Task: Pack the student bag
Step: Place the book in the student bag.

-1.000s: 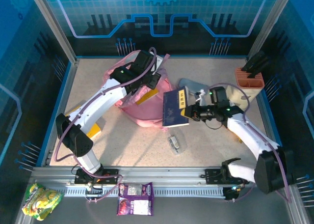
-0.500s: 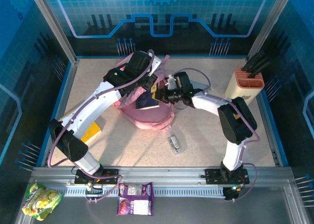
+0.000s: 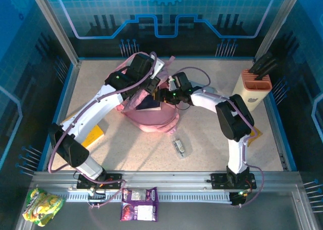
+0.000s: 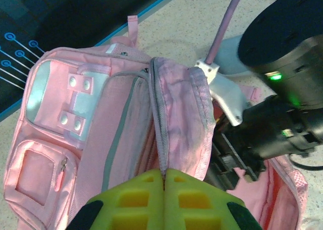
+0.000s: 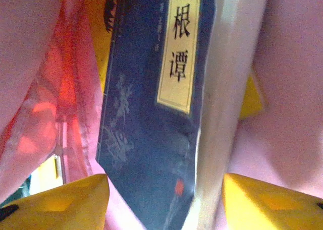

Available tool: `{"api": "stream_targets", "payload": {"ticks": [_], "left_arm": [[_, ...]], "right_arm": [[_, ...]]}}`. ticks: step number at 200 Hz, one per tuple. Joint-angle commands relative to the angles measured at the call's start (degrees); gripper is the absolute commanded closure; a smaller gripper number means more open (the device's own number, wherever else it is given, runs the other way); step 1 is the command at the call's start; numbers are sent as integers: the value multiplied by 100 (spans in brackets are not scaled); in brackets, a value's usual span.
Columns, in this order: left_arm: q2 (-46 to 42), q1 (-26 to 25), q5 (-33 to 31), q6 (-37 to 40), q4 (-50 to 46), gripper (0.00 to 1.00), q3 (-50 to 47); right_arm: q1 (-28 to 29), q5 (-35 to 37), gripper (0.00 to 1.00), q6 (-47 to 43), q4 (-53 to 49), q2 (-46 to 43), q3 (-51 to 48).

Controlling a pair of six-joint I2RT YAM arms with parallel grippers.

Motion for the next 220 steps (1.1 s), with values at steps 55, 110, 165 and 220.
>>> {"api": "stream_targets", "payload": {"ticks": [55, 110, 165, 220], "left_arm": [[-350, 67, 189, -304, 689, 100, -249], [-429, 133, 168, -324, 572, 100, -376], [-619, 172, 412, -475, 754, 100, -714], [-731, 256, 404, -621, 794, 100, -954]], "right_arm": [[779, 801, 69, -227, -340, -703, -968], [780, 1723, 89, -194, 415, -90, -488], [555, 1924, 90, -233, 253, 571, 630], [546, 1713, 79, -593, 826, -631, -693]]}}
